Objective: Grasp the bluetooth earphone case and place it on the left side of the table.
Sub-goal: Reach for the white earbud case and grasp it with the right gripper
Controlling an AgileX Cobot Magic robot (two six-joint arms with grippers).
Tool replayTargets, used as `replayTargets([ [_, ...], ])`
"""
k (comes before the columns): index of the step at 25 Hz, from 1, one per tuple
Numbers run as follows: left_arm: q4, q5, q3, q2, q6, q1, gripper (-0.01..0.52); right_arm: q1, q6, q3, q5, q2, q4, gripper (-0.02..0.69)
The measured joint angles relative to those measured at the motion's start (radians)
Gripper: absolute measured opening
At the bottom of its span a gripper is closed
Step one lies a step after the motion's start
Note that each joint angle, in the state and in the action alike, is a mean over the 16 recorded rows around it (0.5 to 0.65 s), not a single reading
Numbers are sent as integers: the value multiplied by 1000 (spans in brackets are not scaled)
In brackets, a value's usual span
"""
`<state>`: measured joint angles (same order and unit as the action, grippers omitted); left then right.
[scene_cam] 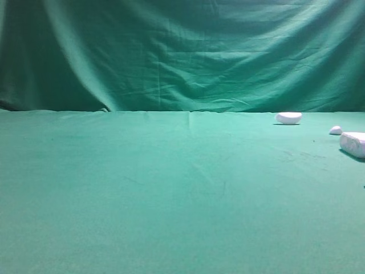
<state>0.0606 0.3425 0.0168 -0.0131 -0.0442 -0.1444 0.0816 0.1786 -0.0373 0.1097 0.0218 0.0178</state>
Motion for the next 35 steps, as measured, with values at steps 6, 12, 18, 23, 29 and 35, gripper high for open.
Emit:
replayTargets([
  [6,0,0,0,0,0,0,0,0,6,-151,119,151,27,0],
  [12,0,0,0,0,0,0,0,2,-63,-340,387,418,40,0],
  [18,0,0,0,0,0,0,0,40,-149,-503,591,751,32,0],
  [23,0,0,0,0,0,0,0,96,-211,-627,680,1009,2,12],
  [29,0,0,0,0,0,0,0,160,-197,-763,709,1273,-39,145],
  [35,0,0,0,0,0,0,0,181,-175,-856,666,1461,-58,361],
])
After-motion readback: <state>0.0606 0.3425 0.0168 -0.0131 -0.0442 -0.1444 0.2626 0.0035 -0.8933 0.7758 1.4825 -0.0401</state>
